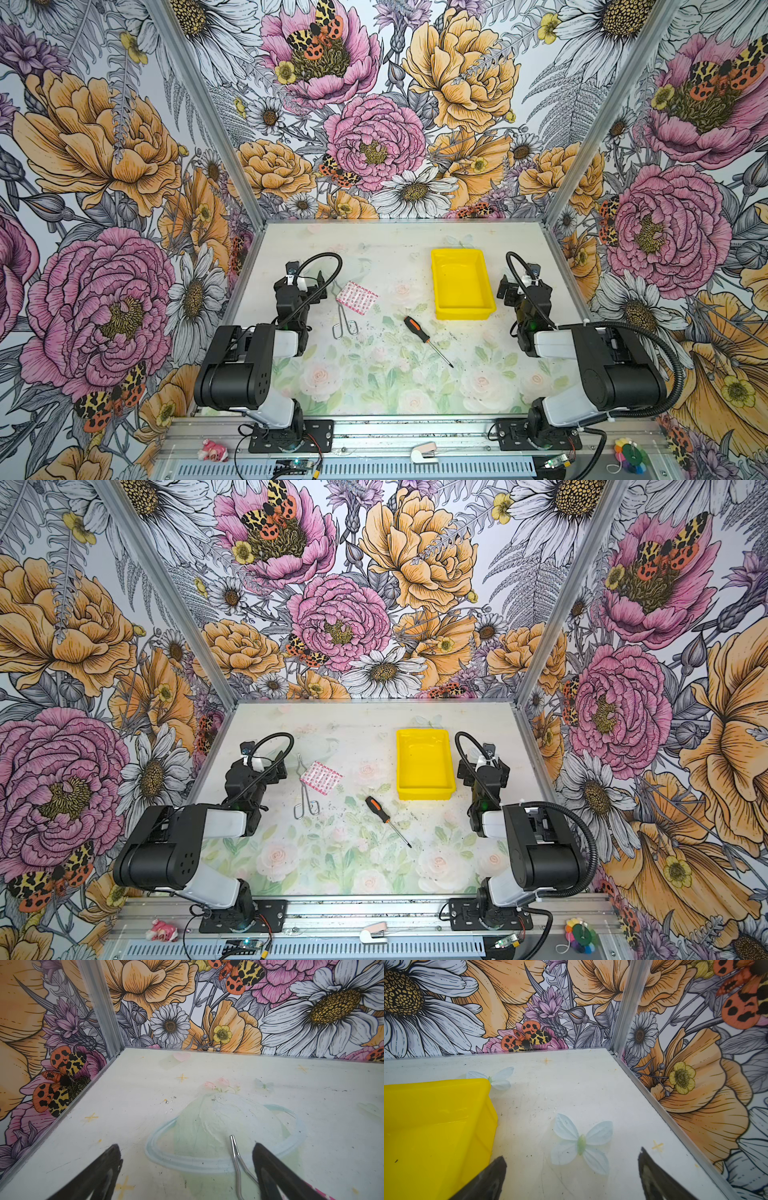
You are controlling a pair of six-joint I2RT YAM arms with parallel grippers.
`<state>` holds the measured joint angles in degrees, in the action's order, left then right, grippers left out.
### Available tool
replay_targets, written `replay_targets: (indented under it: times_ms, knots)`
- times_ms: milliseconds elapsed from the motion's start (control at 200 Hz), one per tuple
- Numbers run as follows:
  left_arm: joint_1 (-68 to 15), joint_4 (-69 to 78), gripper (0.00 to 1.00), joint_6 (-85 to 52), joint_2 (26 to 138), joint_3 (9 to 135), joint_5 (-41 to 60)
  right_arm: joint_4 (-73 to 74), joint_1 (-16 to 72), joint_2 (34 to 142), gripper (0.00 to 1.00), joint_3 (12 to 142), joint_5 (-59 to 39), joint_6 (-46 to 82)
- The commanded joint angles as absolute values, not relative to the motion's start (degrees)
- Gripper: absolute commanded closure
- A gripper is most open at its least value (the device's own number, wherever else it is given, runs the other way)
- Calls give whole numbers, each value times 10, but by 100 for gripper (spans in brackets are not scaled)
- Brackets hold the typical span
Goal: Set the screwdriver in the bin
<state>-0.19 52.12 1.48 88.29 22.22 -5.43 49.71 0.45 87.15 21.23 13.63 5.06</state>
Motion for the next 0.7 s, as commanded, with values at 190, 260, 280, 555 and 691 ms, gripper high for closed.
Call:
replay_targets:
  times_ms: [190, 260, 280, 555, 691]
  knots:
    - [3, 533, 2, 11, 888, 218, -42, 503, 4, 878, 0, 220, 133, 58]
    - [3, 527, 1, 11, 881, 218, -42, 504, 4, 877, 0, 218, 133, 58]
    - [3, 522, 1, 11, 878, 219, -41, 505, 4, 877, 1, 218, 133, 57]
    - [1, 325, 1, -12, 765, 259, -51, 311, 15, 783, 1, 272, 148, 59]
    - [0, 163, 1, -71, 701, 283, -91, 185, 33, 718, 1, 299, 180, 78]
